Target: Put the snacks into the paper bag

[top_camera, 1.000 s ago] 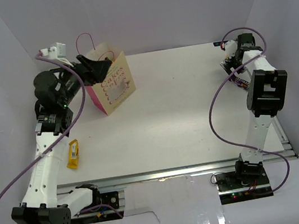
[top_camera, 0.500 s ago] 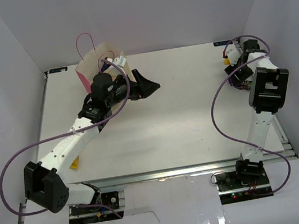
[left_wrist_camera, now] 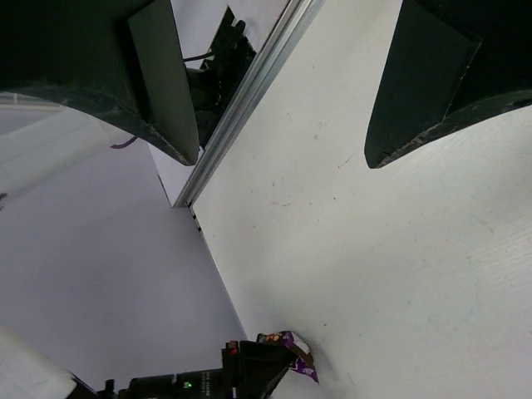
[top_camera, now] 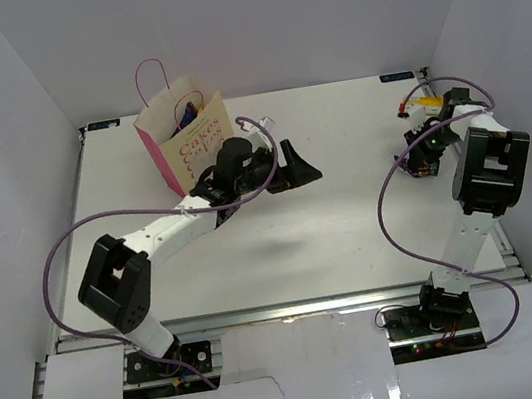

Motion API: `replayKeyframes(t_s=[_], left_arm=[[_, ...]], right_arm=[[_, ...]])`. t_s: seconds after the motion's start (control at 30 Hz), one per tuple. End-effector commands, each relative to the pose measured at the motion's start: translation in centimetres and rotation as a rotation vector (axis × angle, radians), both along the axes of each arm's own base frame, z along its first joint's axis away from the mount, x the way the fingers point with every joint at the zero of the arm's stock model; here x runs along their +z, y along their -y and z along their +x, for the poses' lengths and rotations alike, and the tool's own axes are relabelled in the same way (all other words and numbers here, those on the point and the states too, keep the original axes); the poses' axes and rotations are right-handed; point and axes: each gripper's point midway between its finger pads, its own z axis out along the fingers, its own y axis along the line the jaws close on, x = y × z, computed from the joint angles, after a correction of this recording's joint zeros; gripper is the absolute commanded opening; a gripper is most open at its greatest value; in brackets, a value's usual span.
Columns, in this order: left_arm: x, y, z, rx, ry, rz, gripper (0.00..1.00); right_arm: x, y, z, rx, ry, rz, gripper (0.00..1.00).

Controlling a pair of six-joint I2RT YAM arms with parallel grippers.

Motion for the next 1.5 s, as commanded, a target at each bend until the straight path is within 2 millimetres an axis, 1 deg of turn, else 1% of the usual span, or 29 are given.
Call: replayKeyframes(t_s=[0.0, 0.03, 0.07, 0.1, 0.13, 0.17, 0.2, 0.23, 0.27, 0.3, 0.33, 0.37, 0.4, 0.47, 0.57, 0.63, 0.67, 0.77, 0.8, 0.9, 1.0, 1.07, 1.2, 1.23, 1.27, 1.3, 1.37, 1.43, 1.47], left_arm=[[1.5, 2.2, 0.2, -0.020, -0.015, -0.063, 0.91], [1.0, 2.6, 0.4, -0.020, -0.030, -0.066, 0.91], [-0.4, 3.2, 0.6, -0.028, -0.061, -0.054, 0.91], [-0.4, 3.9, 0.6, -0.038, -0.067, -0.061, 0.91], [-0.7, 4.4, 0.7, -0.039, -0.085, -0.069, 0.91], [-1.1, 4.9, 0.9, -0.044, -0.098, -0.069, 0.91], [-2.6, 5.7, 0.8, -0.062, -0.127, -0.055, 0.91], [-2.2, 6.4, 1.0, -0.069, -0.133, -0.068, 0.90], [-2.5, 6.9, 1.0, -0.076, -0.142, -0.069, 0.90], [-3.6, 7.6, 0.9, -0.092, -0.162, -0.058, 0.90], [-3.1, 8.2, 1.1, -0.097, -0.157, -0.070, 0.89], [-3.3, 8.5, 1.1, -0.102, -0.164, -0.070, 0.89], [-3.4, 8.9, 1.0, -0.107, -0.169, -0.071, 0.89], [-3.6, 9.3, 1.3, -0.109, -0.172, -0.073, 0.89], [-3.7, 9.6, 1.3, -0.112, -0.173, -0.073, 0.88], [-4.1, 9.6, 1.2, -0.114, -0.184, -0.068, 0.87], [-4.4, 9.6, 1.2, -0.116, -0.193, -0.066, 0.85], [-5.1, 9.8, 0.8, -0.132, -0.217, -0.063, 0.75], [-5.2, 9.8, 0.8, -0.132, -0.225, -0.063, 0.67], [-5.8, 9.7, 0.8, -0.120, -0.239, -0.055, 0.52], [-5.8, 9.6, 1.0, -0.105, -0.235, -0.053, 0.44], [-5.6, 9.6, 1.2, -0.102, -0.224, -0.051, 0.41], [-5.3, 9.6, 1.3, -0.109, -0.211, -0.051, 0.29], [-5.2, 9.6, 1.3, -0.111, -0.202, -0.050, 0.21], [-5.1, 9.6, 1.4, -0.110, -0.196, -0.050, 0.17], [-5.0, 9.5, 1.4, -0.110, -0.183, -0.046, 0.09], [-4.8, 9.3, 1.5, -0.109, -0.166, -0.042, 0.00], [-4.3, 8.8, 1.7, -0.095, -0.137, -0.035, 0.00], [-4.2, 8.5, 1.9, -0.094, -0.102, -0.023, 0.00]], right_arm=[[4.1, -5.2, -2.7, 0.094, 0.034, 0.230, 0.12], [5.2, -6.6, -3.1, 0.120, 0.057, 0.308, 0.12], [5.8, -7.5, -3.6, 0.141, 0.065, 0.343, 0.11], [6.5, -8.5, -4.5, 0.154, 0.064, 0.377, 0.11], [7.3, -9.6, -5.0, 0.176, 0.079, 0.428, 0.11], [7.6, -10.6, -5.4, 0.198, 0.079, 0.446, 0.11], [8.5, -11.4, -5.9, 0.218, 0.102, 0.453, 0.11], [8.4, -12.4, -6.8, 0.234, 0.094, 0.484, 0.11], [8.6, -13.0, -7.1, 0.248, 0.098, 0.491, 0.11], [9.4, -14.2, -7.6, 0.271, 0.109, 0.500, 0.11], [9.1, -14.9, -8.0, 0.283, 0.110, 0.503, 0.11], [9.2, -15.9, -8.4, 0.304, 0.107, 0.507, 0.11], [9.6, -16.4, -8.6, 0.308, 0.110, 0.508, 0.11], [9.5, -17.7, -9.0, 0.333, 0.108, 0.507, 0.11], [9.7, -18.9, -9.3, 0.342, 0.107, 0.518, 0.12], [9.9, -19.5, -9.4, 0.346, 0.104, 0.522, 0.12], [10.1, -20.0, -9.5, 0.361, 0.103, 0.523, 0.12], [10.5, -20.9, -9.3, 0.372, 0.110, 0.523, 0.12], [10.9, -21.1, -9.1, 0.376, 0.126, 0.528, 0.12], [12.0, -21.5, -8.9, 0.381, 0.142, 0.547, 0.13], [12.7, -21.8, -9.2, 0.395, 0.158, 0.558, 0.13], [13.1, -21.9, -9.4, 0.408, 0.169, 0.565, 0.13], [13.8, -22.1, -10.0, 0.426, 0.183, 0.583, 0.14], [13.8, -22.2, -10.2, 0.429, 0.183, 0.587, 0.14], [13.9, -22.2, -10.3, 0.433, 0.187, 0.590, 0.14], [14.0, -22.3, -10.5, 0.437, 0.187, 0.596, 0.14], [14.1, -22.4, -10.7, 0.447, 0.190, 0.605, 0.14], [14.0, -22.4, -10.9, 0.446, 0.186, 0.606, 0.18], [14.0, -22.3, -10.8, 0.443, 0.186, 0.599, 0.22]])
